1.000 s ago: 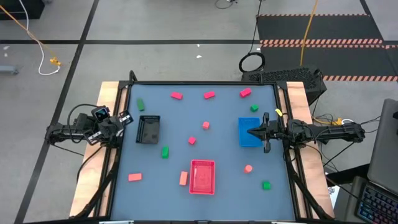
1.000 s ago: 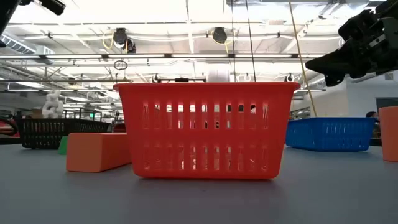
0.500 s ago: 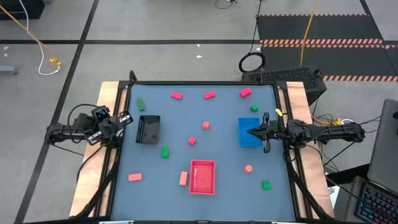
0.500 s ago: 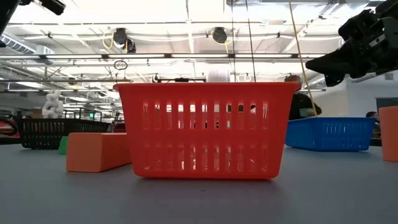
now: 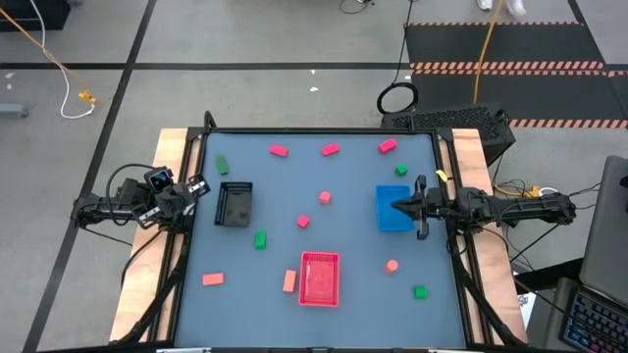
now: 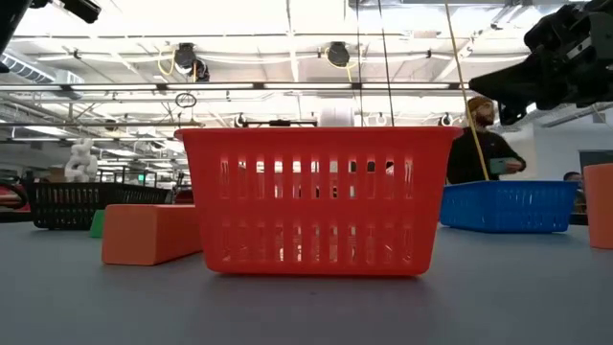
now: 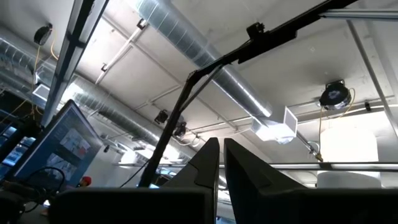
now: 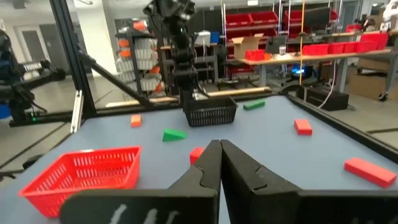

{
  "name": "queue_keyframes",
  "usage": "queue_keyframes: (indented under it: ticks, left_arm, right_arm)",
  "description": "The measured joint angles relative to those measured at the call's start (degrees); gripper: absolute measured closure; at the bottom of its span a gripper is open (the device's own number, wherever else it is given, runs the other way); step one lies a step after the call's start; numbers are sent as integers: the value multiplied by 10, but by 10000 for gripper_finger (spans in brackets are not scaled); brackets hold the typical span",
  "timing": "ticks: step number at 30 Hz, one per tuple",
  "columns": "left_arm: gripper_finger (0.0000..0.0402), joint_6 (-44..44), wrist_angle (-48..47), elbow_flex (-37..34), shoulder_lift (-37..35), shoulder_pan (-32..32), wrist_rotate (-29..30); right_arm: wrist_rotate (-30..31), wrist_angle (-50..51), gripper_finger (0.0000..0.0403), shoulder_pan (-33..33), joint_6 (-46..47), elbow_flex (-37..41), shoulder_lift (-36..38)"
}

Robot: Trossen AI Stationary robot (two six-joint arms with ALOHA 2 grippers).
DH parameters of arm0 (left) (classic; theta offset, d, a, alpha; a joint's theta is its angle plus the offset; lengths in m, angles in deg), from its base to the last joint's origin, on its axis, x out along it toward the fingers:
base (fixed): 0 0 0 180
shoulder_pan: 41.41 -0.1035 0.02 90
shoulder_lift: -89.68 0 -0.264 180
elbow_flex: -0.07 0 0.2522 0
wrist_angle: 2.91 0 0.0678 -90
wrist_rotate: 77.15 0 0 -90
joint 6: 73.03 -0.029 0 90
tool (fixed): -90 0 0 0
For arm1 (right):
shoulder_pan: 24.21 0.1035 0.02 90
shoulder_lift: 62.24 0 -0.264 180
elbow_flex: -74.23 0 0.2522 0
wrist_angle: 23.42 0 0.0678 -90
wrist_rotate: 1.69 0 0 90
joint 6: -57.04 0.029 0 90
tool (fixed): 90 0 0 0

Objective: Sort & place blocks by color
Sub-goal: Put the green block into the black bin

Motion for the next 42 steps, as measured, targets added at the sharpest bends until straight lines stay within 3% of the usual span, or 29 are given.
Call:
queue_keyframes:
  ticks: [9, 15, 17, 21, 25, 34, 37, 42]
  left_arm:
    - [376, -88, -5, 0, 0, 0, 25]
    - [376, -269, -149, 0, 1, 0, 9]
    - [376, -324, -210, 0, 2, -1, 37]
    - [376, -384, -308, 0, 7, 0, 154]
    - [376, -385, -310, 0, 36, -1, 251]
    - [376, -372, -296, 3, 62, 0, 246]
    - [376, -384, -279, 4, 61, -1, 249]
    - [376, -374, -329, 4, 70, 3, 323]
  right_arm:
    - [0, -1, 403, 0, 58, 0, 0]
    - [0, -16, 403, 0, 76, 0, 0]
    - [0, -25, 403, 0, 87, 0, 0]
    - [-2, -31, 402, 0, 110, 0, 0]
    - [-1, -33, 385, 0, 111, 0, 0]
    - [2, -77, 326, 0, 33, 0, 0]
    - [14, -80, 311, 0, -31, 0, 0]
    - [74, -88, 297, 0, -85, 0, 0]
